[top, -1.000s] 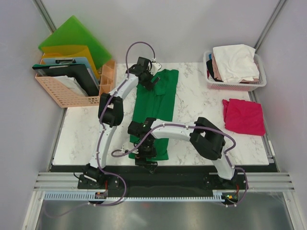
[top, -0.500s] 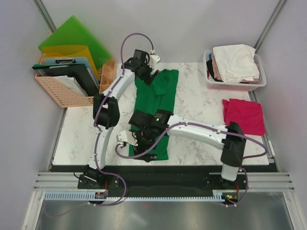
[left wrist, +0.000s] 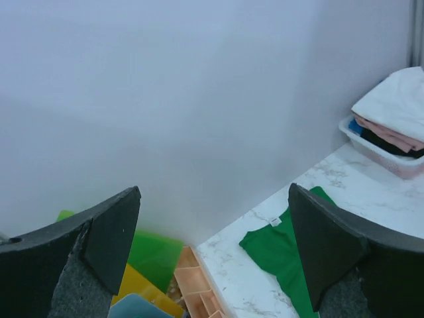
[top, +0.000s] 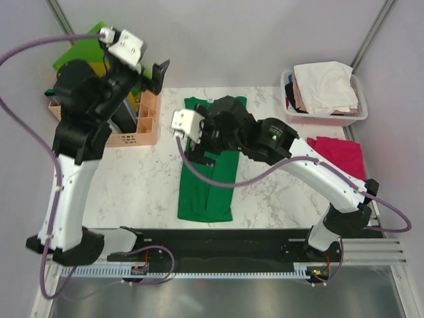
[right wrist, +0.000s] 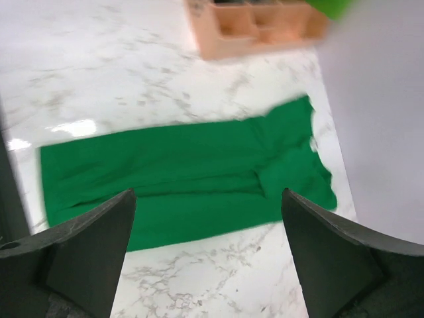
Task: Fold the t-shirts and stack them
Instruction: Rotate the tshirt 90 degrees
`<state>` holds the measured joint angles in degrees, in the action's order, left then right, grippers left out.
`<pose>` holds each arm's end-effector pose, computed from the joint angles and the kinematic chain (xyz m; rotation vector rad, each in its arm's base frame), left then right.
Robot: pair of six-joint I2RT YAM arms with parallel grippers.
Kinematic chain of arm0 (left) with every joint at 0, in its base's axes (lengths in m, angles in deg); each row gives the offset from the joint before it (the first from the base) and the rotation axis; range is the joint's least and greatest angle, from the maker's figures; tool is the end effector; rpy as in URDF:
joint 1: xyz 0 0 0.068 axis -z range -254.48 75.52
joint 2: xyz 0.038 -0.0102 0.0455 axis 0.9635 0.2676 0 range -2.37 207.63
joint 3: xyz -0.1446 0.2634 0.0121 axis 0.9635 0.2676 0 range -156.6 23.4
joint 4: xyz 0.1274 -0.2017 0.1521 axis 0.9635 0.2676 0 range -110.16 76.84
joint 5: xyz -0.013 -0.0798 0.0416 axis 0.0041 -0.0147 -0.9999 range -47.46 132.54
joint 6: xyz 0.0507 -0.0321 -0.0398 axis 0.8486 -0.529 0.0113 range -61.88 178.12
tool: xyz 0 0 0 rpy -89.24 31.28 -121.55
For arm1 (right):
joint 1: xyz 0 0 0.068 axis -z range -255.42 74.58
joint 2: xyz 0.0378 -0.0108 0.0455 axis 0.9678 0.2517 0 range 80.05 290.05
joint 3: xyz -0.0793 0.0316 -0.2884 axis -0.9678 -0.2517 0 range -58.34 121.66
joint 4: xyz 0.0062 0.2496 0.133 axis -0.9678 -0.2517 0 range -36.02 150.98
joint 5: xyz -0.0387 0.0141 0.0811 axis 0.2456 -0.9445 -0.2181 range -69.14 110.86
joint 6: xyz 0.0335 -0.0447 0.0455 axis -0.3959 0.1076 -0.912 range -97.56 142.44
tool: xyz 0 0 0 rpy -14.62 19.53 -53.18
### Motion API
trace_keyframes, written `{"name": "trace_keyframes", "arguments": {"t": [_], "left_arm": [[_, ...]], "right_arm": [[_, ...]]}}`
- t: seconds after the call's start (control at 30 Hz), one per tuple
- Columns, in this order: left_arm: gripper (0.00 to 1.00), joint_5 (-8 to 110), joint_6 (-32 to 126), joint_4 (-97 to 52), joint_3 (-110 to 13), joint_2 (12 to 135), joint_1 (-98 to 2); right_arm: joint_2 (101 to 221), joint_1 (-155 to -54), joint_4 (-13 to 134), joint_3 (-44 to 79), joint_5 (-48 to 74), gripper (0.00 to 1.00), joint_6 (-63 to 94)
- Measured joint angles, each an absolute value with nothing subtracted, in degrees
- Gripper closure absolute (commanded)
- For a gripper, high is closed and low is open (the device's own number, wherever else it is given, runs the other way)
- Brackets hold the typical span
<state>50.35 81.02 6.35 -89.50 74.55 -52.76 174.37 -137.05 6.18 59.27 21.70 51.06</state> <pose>0.2445 -0.1062 0.6264 0.6372 1.2550 -0.0788 0.1805 0.3323 0.4965 -1.5088 1.5149 0.3249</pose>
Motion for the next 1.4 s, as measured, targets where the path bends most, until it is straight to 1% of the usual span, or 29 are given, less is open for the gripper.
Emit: {"name": "trace_keyframes", "arguments": {"t": [0.1,0.17,0.27,0.33,0.43,0.57,0.7,0.77,0.83,0.93,1.03,1.1,1.17,1.27,1.4], "left_arm": [[0.00,49.0,80.9,4.3,-75.2,66.3,-54.9],[0.00,48.8,80.8,5.1,-63.3,62.0,-58.1],[0.00,49.1,80.5,8.2,-52.2,60.4,-63.2],[0.00,49.6,79.9,10.7,-46.9,59.8,-66.3],[0.00,50.2,78.9,13.0,-42.3,56.2,-68.5],[0.00,50.8,77.3,13.0,-36.7,45.2,-68.7],[0.00,51.6,77.0,9.4,-29.1,35.3,-70.9],[0.00,51.2,76.7,7.0,-25.0,32.7,-72.0],[0.00,52.0,76.0,6.0,-22.4,32.9,-73.0],[0.00,53.5,74.2,5.5,-21.8,37.8,-75.1],[0.00,53.0,71.2,1.8,-20.8,41.8,-79.0],[0.00,52.8,69.0,-1.8,-18.3,41.6,-81.4],[0.00,53.3,67.0,-6.1,-14.9,40.1,-82.9],[0.00,54.9,65.5,-8.4,-13.8,41.2,-83.0],[0.00,55.2,65.1,-10.2,-13.8,45.6,-83.1]], "right_arm": [[173.1,-124.2,15.4,51.0,22.7,0.02,47.2],[172.6,-112.5,20.9,43.8,21.7,0.02,43.9],[173.3,-97.0,24.9,36.8,18.3,0.02,38.3],[173.8,-91.7,25.6,35.5,16.6,0.02,35.4],[173.4,-88.9,27.8,34.1,12.9,0.02,32.6],[169.3,-88.6,29.3,29.4,10.0,0.02,33.3],[159.8,-87.3,31.8,20.4,12.1,0.02,36.0],[153.5,-82.8,35.5,13.5,11.3,0.02,35.2],[149.0,-75.1,39.9,7.9,10.2,0.02,31.9],[146.0,-67.0,48.5,1.1,11.2,0.02,25.6],[141.9,-66.6,59.5,-8.9,13.9,0.02,22.8],[136.9,-67.0,65.8,-17.2,15.5,0.02,22.5],[133.3,-67.1,69.1,-21.7,16.7,0.02,22.8],[132.1,-67.1,73.4,-23.1,18.4,0.02,23.6],[134.6,-67.1,76.0,-22.4,19.8,0.02,24.7]]}}
